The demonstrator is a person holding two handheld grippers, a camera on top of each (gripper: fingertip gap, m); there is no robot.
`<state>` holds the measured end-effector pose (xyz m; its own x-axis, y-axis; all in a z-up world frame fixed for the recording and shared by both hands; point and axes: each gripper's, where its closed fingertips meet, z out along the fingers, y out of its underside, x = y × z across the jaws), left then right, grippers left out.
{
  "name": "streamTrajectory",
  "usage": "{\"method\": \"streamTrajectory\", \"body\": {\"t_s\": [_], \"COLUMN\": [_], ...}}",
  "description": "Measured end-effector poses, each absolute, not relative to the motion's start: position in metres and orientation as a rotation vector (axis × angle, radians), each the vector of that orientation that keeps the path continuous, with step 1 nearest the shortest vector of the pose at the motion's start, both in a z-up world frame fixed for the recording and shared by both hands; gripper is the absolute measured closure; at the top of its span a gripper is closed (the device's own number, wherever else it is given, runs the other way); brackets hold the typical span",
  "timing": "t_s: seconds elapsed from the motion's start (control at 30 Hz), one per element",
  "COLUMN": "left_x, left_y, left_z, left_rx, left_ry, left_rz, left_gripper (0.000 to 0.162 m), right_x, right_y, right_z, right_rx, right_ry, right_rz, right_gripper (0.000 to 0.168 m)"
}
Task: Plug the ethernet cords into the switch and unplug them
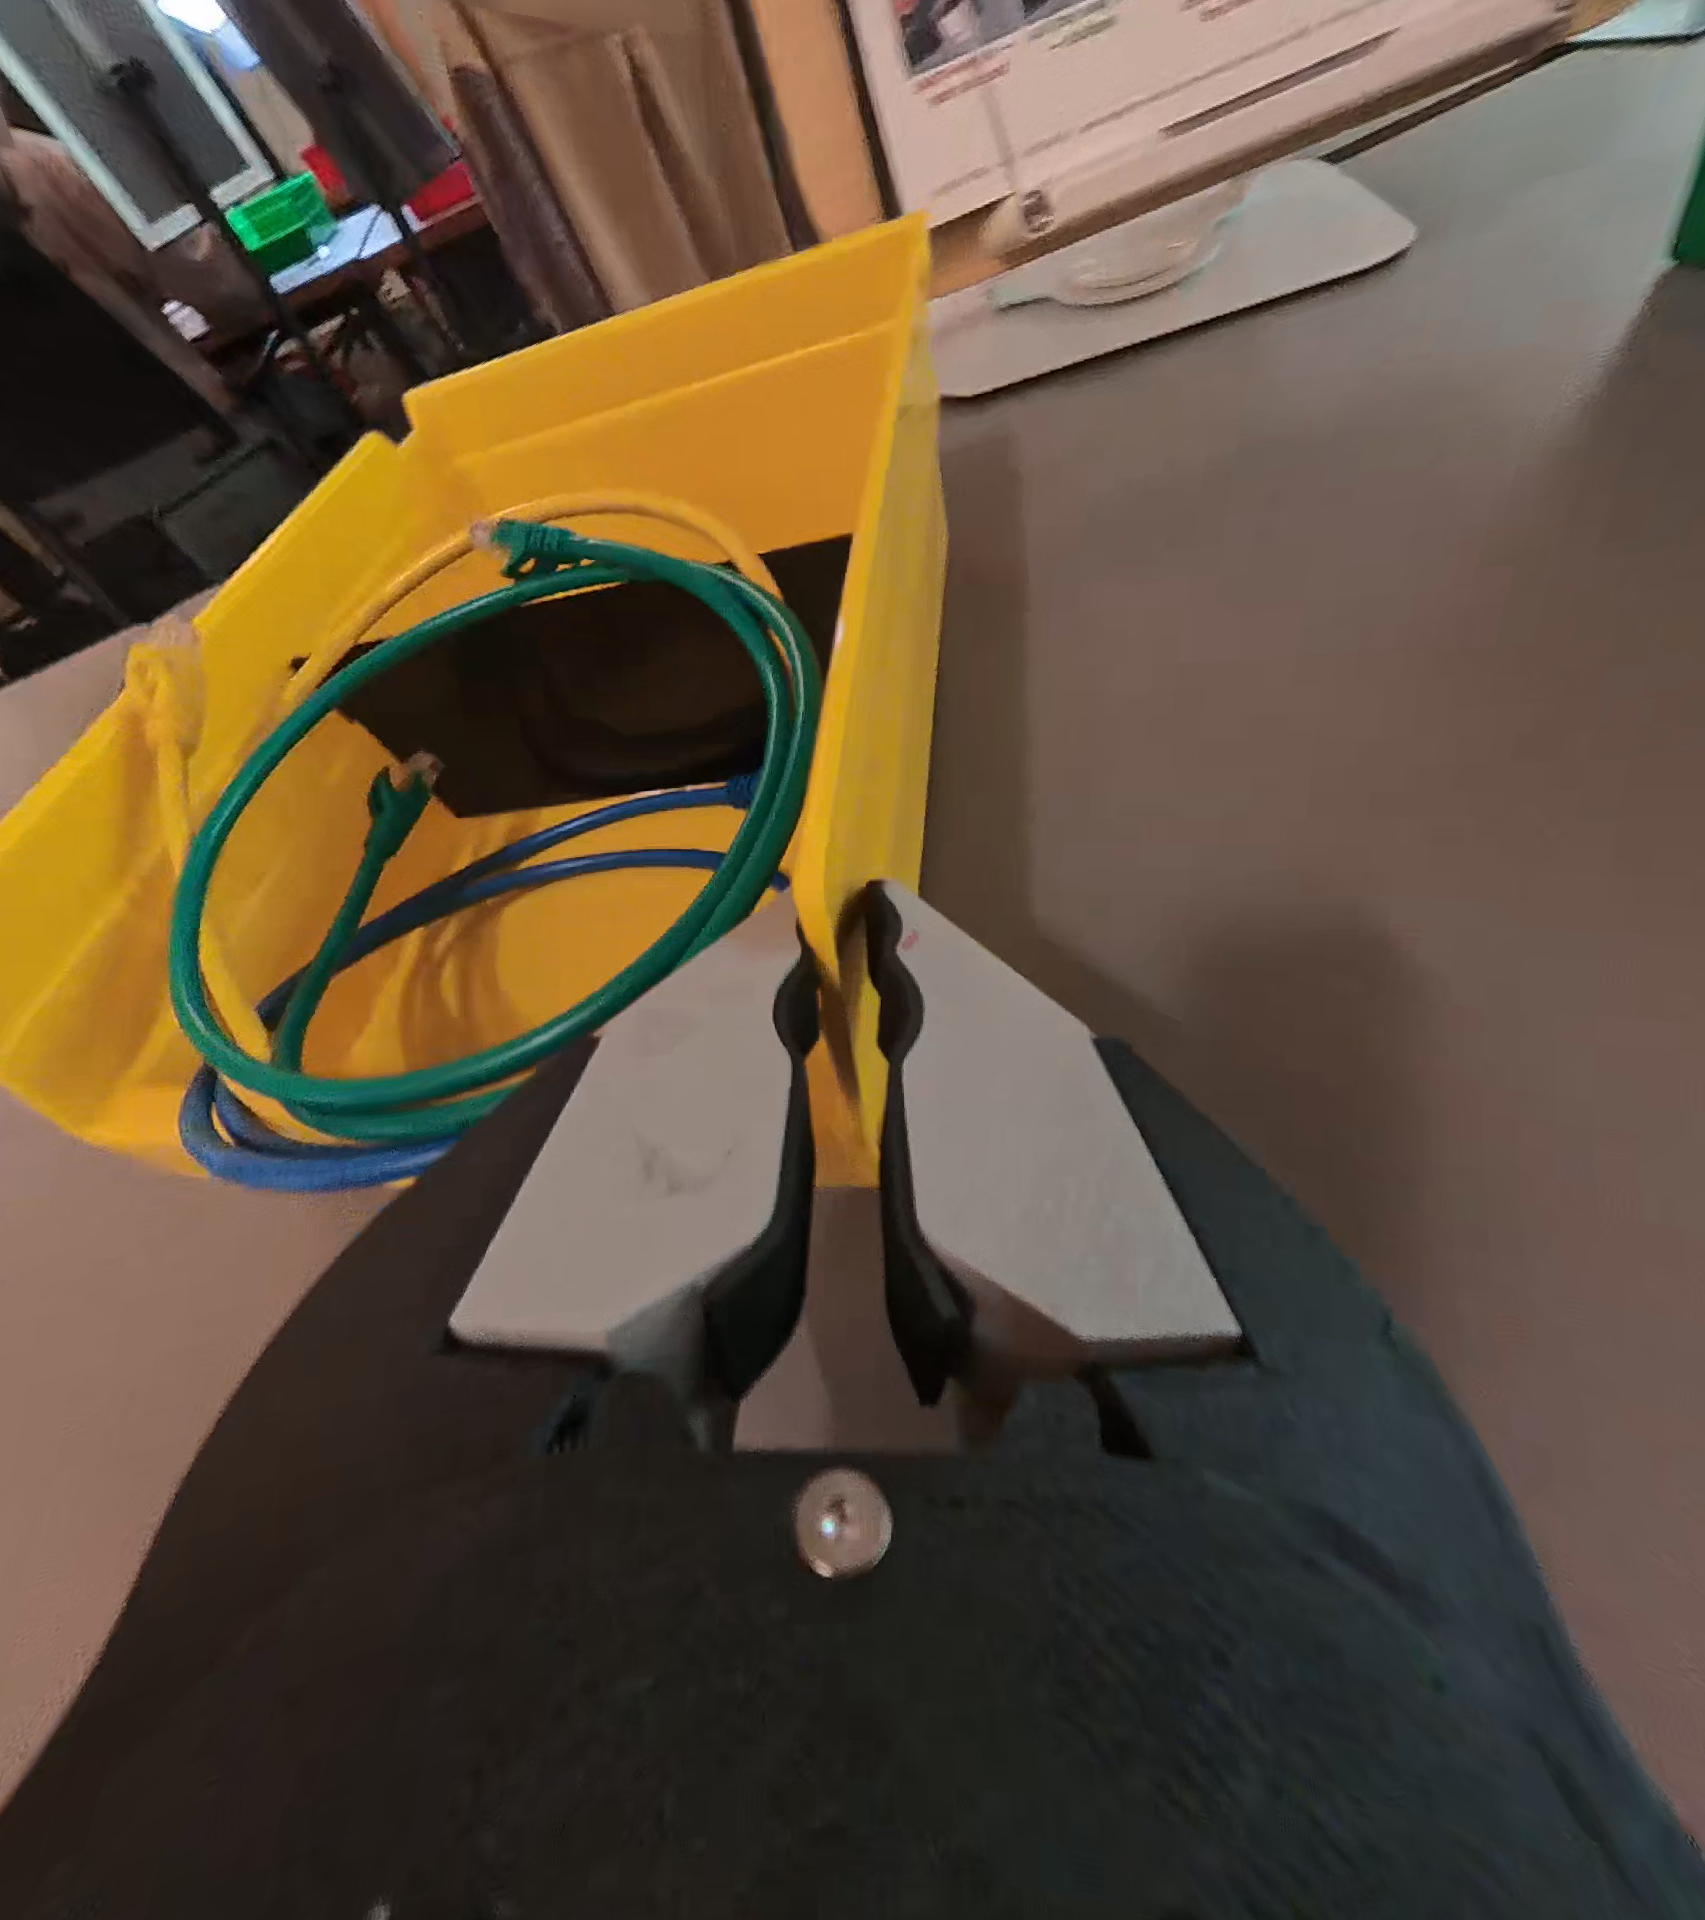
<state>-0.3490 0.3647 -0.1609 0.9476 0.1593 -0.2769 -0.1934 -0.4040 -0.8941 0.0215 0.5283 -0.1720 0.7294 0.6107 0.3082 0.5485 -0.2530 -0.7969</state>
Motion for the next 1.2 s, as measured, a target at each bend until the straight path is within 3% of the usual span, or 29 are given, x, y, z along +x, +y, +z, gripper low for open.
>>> {"method": "streamTrajectory", "body": {"t_s": [0.3,0.5,0.73,0.83,1.0,1.2], "left_x": [-0.363,-0.332,-0.325,-0.316,-0.31,-0.302], "left_y": [0.36,0.362,0.348,0.337,0.328,0.336], "left_z": [-0.164,-0.156,-0.149,-0.12,-0.091,-0.1], "left_rx": [-2.009,-2.039,-2.103,-2.026,-1.917,-1.938], "left_ry": [-0.023,0.126,0.182,0.195,0.215,0.244], "left_rz": [0.423,0.39,0.33,0.262,0.303,0.3], "left_gripper": [0.16,0.151,0.15,0.136,0.133,0.13], "right_x": [0.04,0.045,0.058,0.058,0.052,0.026], "right_y": [0.531,0.531,0.527,0.516,0.495,0.474], "right_z": [-0.172,-0.172,-0.156,-0.127,-0.099,-0.098], "right_rx": [-1.969,-1.973,-1.957,-1.885,-1.801,-1.75], "right_ry": [-0.817,-0.816,-0.839,-0.833,-0.841,-0.93], "right_rz": [0.02,-0.011,0.044,0.171,0.388,0.549], "right_gripper": [0.163,0.163,0.14,0.132,0.125,0.125]}}
